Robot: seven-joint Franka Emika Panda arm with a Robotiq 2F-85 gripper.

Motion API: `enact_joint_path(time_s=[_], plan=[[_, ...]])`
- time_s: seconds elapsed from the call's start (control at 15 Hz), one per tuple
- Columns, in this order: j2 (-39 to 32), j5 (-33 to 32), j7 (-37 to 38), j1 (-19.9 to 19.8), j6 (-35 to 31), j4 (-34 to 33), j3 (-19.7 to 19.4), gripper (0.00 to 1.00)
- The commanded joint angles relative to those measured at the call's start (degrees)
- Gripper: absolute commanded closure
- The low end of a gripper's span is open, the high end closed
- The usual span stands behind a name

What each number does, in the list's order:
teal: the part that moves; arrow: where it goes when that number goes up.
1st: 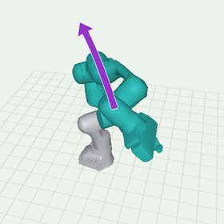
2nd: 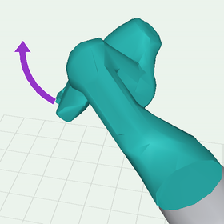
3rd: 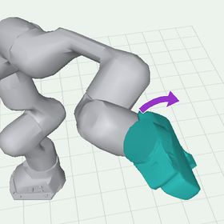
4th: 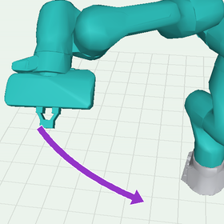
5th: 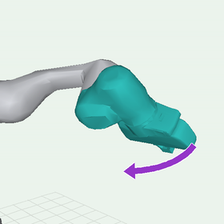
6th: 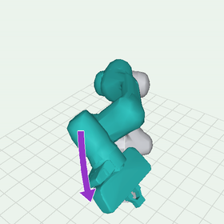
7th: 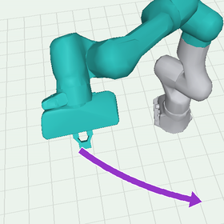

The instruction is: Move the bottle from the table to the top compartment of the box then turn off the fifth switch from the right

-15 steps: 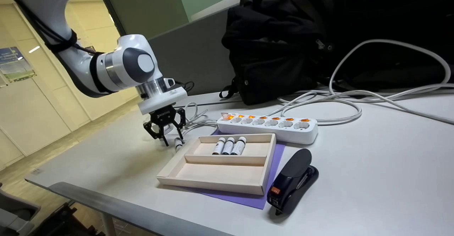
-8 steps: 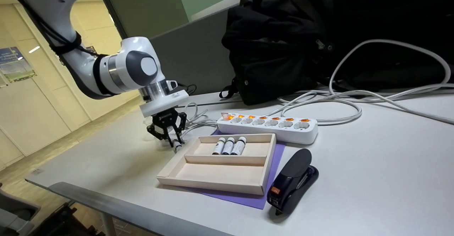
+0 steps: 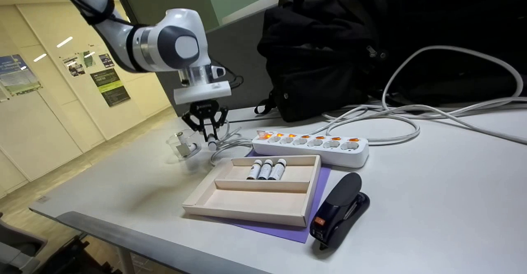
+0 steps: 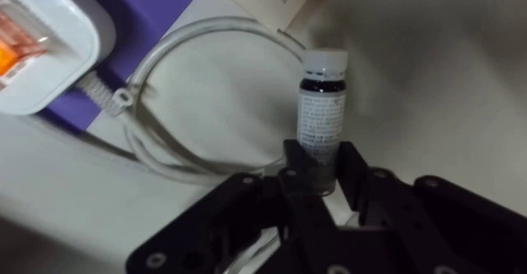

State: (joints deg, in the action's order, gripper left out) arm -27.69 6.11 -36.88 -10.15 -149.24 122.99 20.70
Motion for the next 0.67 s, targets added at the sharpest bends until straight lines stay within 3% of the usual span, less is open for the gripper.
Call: enact_joint_path(time_s=[0.0, 0.27, 0.47, 0.6], plan=[[5.8, 4.6, 2.8, 0.4, 12.3, -5.4, -2.3, 0.93], [12.0, -0.1, 12.7, 4.4, 23.9, -5.2, -10.6, 0.93], [14.4, -1.3, 18.0, 5.8, 27.2, -1.9, -14.5, 0.93], [15.3, -0.4, 19.0, 6.0, 25.9, 1.3, -15.8, 0.93]])
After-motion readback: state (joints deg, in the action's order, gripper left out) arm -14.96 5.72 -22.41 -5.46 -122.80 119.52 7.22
